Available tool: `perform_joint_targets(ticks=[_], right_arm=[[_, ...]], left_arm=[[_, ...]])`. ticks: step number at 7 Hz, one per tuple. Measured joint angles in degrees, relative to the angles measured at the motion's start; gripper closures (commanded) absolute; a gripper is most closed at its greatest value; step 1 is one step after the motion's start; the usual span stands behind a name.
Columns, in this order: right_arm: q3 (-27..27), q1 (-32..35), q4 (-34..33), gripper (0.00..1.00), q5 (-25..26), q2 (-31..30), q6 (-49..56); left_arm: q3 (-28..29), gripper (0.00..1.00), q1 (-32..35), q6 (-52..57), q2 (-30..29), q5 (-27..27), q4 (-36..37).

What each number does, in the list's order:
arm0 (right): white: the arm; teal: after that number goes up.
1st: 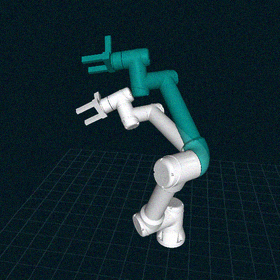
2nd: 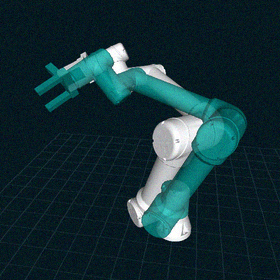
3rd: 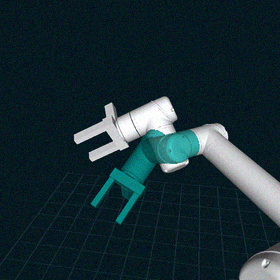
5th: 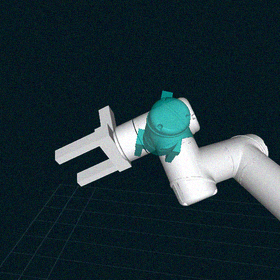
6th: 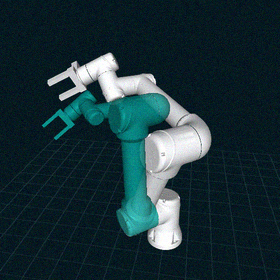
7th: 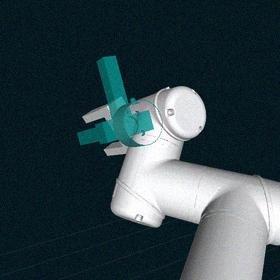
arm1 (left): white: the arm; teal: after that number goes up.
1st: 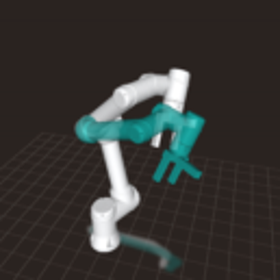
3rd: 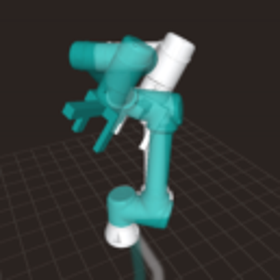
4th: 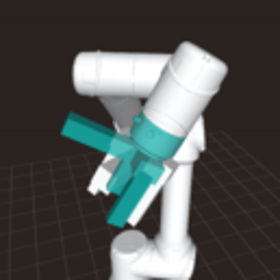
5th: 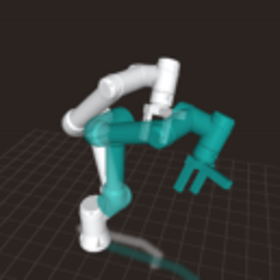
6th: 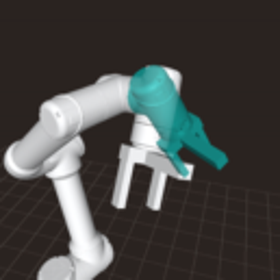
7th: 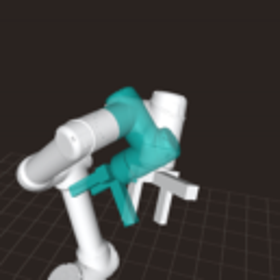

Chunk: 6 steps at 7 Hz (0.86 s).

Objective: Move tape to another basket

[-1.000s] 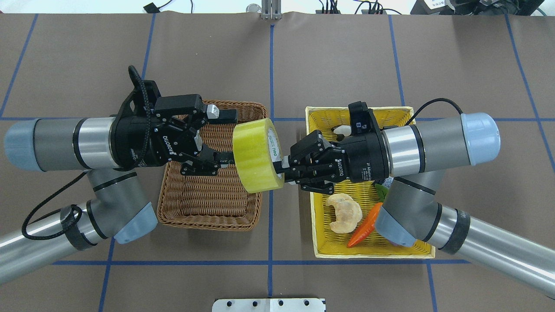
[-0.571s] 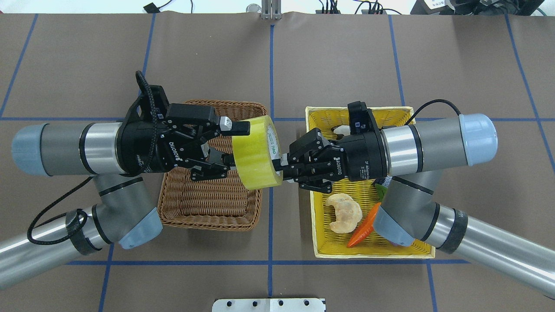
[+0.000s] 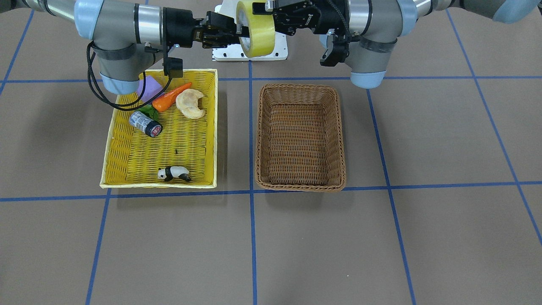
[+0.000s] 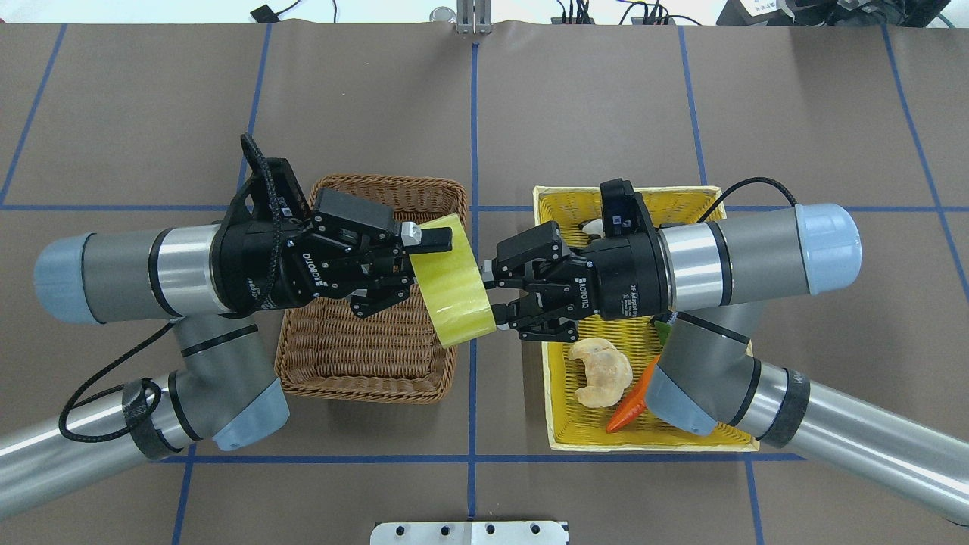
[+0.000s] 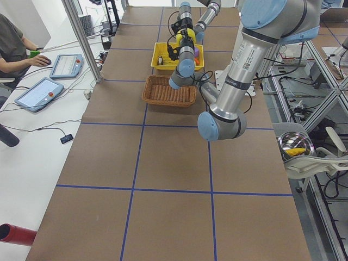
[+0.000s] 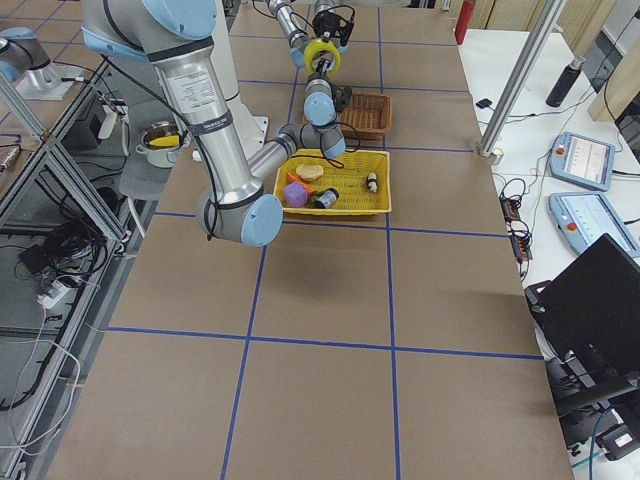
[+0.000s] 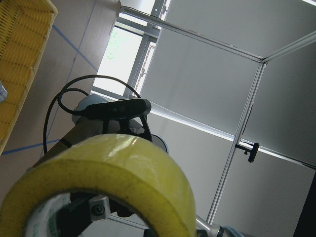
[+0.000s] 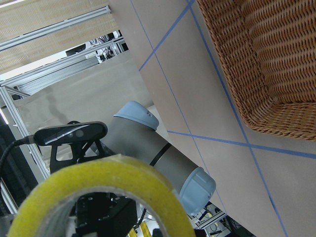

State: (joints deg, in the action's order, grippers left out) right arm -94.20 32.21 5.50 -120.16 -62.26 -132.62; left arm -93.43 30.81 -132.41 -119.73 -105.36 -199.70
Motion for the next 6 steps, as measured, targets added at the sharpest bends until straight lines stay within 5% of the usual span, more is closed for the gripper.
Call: perform_joint_targets(ticks=[6], right_arm=[[-0.37,7.55,1.32,0.00,-2.02,-4.47,7.15]], left_arm=[[-0.96,1.00,1.89,8.73,4.49,1.01,3.51]])
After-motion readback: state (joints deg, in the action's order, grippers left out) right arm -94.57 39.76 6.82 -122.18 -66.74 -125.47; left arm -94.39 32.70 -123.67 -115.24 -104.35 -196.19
